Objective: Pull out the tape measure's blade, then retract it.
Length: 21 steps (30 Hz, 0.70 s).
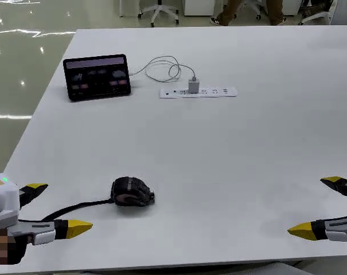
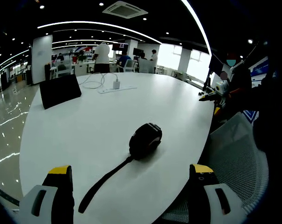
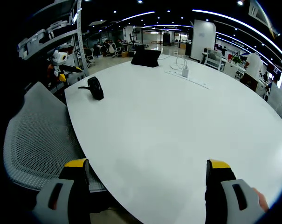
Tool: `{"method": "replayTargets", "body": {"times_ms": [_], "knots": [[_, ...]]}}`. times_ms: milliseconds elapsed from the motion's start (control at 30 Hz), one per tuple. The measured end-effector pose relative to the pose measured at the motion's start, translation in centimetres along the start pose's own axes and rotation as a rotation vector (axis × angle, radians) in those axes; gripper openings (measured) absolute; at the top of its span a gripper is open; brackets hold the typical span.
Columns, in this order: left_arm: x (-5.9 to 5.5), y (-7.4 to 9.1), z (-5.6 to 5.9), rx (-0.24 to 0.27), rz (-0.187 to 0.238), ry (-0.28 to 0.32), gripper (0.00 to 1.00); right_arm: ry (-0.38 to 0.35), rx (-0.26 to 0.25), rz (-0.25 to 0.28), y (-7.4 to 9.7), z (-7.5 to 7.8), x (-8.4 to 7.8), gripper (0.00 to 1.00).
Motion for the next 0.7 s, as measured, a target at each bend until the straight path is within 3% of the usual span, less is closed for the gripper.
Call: {"method": "replayTargets", "body": {"times_ms": [200,433,500,700], "knots": [[-0.1,-0.3,0.1,-0.001,-0.013,-0.01,1.0,0.014,0.028,-0.005,-0.4,-0.6,-0.1,1.0],[-0.1,-1.3,0.1,-0.009,-0.017,-0.046,1.0,0.029,0.064,0.008,-1.3,-0.8,0.9,0.99],[-0.1,-1.6,0.0,-0.022,-0.048,-0.021,1.0,0.042,0.076,0.007,-1.7,-0.9,1.4,0.97],[0.4,-2.9,0.1,-0.044,-0.092,-0.06,1.0,0.067,0.106,0.016,-3.2,-1.1,2.9,0.98]]}}
Point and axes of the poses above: the centre of the closed fingertips' face, and the gripper's own axes: y roughly backward along the fingers, z roughly to its right, x roughly out of its top, the point moved 10 cm from there along y, roughly backward along the fingers, and after that the axes turned 13 degrees about y, right-handed, at the moved point
